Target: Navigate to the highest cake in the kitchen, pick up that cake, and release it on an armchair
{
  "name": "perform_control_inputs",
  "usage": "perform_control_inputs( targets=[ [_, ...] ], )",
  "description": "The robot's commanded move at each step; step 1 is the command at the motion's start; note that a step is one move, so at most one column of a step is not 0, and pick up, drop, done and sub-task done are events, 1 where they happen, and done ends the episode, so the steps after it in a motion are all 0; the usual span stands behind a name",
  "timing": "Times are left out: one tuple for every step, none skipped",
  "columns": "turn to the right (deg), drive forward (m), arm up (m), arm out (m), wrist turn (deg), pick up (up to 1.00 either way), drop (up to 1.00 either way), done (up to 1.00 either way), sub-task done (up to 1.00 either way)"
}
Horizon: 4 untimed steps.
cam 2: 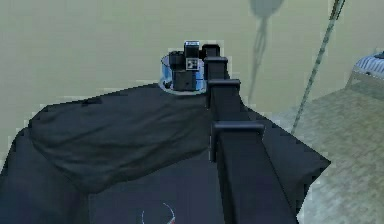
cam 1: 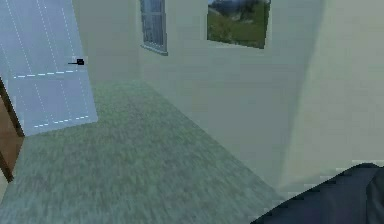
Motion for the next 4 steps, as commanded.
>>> perform_control_inputs(
  targets=[
    [0.0, 0.0, -0.34, 0.0, 0.0, 0.0, 0.0, 0.0, 0.0],
    [0.0, 0.0, -0.32, 0.0, 0.0, 0.0, 0.0, 0.0, 0.0],
    [0.0, 0.0, 0.0, 0.0, 0.0, 0.0, 1.0, 0.0, 0.0],
    [0.0, 0.0, 0.1, 0.0, 0.0, 0.0, 0.0, 0.0, 0.0]
  ],
)
